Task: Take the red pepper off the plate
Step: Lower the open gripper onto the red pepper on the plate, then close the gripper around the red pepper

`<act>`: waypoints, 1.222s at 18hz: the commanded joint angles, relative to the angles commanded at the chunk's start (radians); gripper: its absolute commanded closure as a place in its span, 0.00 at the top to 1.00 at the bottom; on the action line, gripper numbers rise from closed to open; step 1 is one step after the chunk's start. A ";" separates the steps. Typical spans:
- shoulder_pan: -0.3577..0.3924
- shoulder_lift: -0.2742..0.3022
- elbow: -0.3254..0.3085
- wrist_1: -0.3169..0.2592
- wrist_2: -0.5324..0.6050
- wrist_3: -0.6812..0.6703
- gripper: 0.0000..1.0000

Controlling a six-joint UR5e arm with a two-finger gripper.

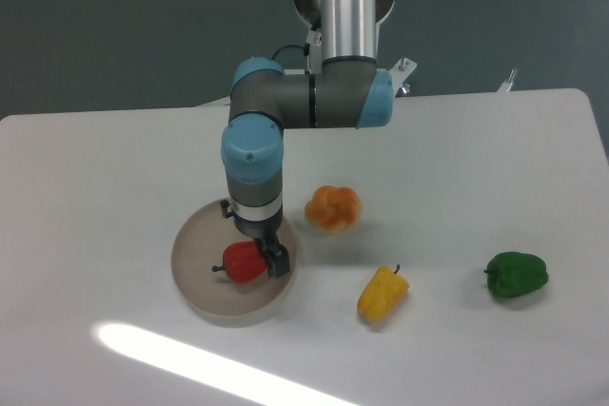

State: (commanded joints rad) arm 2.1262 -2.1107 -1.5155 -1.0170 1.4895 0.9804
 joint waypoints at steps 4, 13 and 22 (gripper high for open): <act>-0.015 -0.008 -0.005 0.012 -0.005 -0.002 1.00; -0.031 -0.035 -0.003 0.074 -0.006 -0.086 1.00; -0.031 -0.043 0.003 0.077 -0.006 -0.075 0.91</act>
State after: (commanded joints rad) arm 2.0954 -2.1537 -1.5125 -0.9403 1.4834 0.9050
